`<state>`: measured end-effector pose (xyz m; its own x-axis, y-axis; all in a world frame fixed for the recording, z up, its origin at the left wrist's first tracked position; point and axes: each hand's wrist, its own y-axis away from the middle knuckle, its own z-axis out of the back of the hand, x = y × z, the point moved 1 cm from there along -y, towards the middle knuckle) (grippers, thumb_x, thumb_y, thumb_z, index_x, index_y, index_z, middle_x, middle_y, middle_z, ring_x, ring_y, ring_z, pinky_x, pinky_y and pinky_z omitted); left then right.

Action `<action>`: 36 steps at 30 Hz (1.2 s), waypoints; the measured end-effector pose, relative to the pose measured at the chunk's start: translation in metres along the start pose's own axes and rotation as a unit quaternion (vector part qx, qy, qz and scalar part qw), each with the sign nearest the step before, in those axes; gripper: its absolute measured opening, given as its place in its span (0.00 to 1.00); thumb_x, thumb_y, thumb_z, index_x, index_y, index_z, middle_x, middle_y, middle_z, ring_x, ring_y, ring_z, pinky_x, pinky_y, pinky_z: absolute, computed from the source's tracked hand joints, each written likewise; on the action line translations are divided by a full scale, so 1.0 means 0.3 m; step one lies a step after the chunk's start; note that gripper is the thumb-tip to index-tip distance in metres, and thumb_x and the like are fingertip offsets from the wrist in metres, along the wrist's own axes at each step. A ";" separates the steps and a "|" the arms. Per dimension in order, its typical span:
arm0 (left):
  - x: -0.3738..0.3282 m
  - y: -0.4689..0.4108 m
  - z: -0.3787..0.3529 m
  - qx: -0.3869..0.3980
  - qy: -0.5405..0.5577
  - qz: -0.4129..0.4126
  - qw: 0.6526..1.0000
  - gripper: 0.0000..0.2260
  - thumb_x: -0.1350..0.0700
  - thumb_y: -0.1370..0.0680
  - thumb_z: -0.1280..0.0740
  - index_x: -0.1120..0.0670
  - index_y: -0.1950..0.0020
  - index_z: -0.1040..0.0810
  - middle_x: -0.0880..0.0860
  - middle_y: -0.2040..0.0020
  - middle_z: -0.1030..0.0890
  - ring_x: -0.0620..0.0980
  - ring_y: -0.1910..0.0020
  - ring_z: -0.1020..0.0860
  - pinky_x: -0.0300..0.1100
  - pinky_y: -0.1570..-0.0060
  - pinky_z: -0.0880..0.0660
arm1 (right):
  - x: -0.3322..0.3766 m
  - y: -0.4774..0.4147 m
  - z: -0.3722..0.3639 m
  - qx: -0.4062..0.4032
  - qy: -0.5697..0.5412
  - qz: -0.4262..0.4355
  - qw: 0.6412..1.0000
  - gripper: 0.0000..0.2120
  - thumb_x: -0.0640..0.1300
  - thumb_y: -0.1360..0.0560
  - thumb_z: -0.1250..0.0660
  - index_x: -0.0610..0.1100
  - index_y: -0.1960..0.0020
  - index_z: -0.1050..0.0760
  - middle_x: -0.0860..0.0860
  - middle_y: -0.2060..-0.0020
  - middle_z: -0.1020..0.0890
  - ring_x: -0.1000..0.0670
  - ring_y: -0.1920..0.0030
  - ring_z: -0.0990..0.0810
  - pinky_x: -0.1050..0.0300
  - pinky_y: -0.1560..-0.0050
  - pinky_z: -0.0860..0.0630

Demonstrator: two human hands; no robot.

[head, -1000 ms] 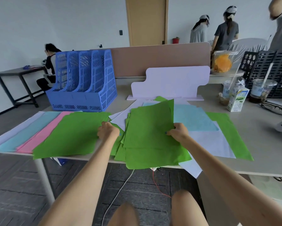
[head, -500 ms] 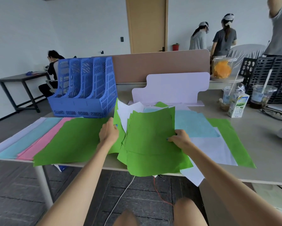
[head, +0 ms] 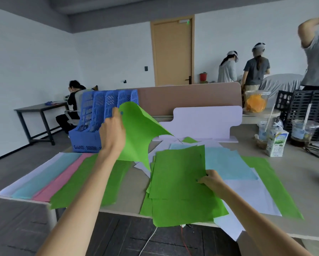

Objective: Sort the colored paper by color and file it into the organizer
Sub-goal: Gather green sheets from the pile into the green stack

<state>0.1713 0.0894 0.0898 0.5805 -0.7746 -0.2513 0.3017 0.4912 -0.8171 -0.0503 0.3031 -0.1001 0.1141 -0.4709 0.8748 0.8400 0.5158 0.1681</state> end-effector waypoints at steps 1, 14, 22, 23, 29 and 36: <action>-0.006 -0.019 0.008 -0.009 0.010 0.003 1.000 0.08 0.65 0.19 0.45 0.65 0.42 0.31 0.63 0.64 0.22 0.60 0.69 0.25 0.50 0.71 0.35 | 0.004 -0.002 0.002 0.003 -0.001 0.001 1.000 0.09 0.34 0.33 0.29 0.34 0.53 0.22 0.38 0.59 0.17 0.40 0.58 0.17 0.46 0.56 0.20; -0.061 0.229 -0.278 0.235 0.214 0.171 0.933 0.13 0.62 0.17 0.47 0.67 0.38 0.29 0.56 0.57 0.26 0.44 0.72 0.34 0.35 0.78 0.36 | 0.044 0.001 0.070 0.005 -0.091 -0.032 0.995 0.14 0.29 0.26 0.36 0.39 0.68 0.27 0.50 0.79 0.25 0.56 0.82 0.27 0.67 0.79 0.31; -0.029 0.428 -0.435 0.346 0.195 0.227 0.889 0.12 0.56 0.17 0.46 0.62 0.45 0.28 0.60 0.56 0.22 0.49 0.71 0.30 0.40 0.74 0.38 | 0.041 0.008 0.050 0.027 -0.178 -0.056 0.982 0.12 0.41 0.25 0.32 0.32 0.48 0.24 0.40 0.58 0.19 0.44 0.61 0.20 0.55 0.56 0.21; -0.025 0.439 -0.446 0.345 0.190 0.227 0.891 0.11 0.55 0.17 0.45 0.62 0.47 0.28 0.63 0.53 0.21 0.54 0.68 0.25 0.41 0.72 0.35 | 0.041 0.010 0.047 0.030 -0.165 -0.054 0.984 0.12 0.39 0.27 0.30 0.32 0.48 0.24 0.39 0.55 0.19 0.42 0.57 0.19 0.52 0.51 0.21; -0.042 0.467 -0.431 0.320 0.095 0.189 0.923 0.14 0.49 0.21 0.37 0.56 0.41 0.28 0.55 0.48 0.19 0.57 0.50 0.20 0.45 0.59 0.28 | 0.041 0.026 0.037 0.044 -0.099 -0.012 0.994 0.13 0.26 0.28 0.41 0.34 0.48 0.23 0.40 0.54 0.20 0.43 0.55 0.21 0.50 0.51 0.23; -0.058 0.434 -0.427 0.300 0.253 0.270 0.879 0.22 0.48 0.25 0.30 0.61 0.39 0.28 0.55 0.43 0.23 0.55 0.42 0.25 0.44 0.50 0.30 | 0.004 0.035 0.116 0.039 -0.247 -0.002 0.968 0.20 0.25 0.28 0.43 0.34 0.39 0.25 0.39 0.53 0.18 0.42 0.58 0.18 0.48 0.54 0.19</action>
<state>0.1037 0.1158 -0.0787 0.3970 -0.3674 -0.8411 0.5188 0.8458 -0.1246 -0.0598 0.3328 -0.0816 -0.1738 -0.0831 0.9813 0.7946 0.5768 0.1896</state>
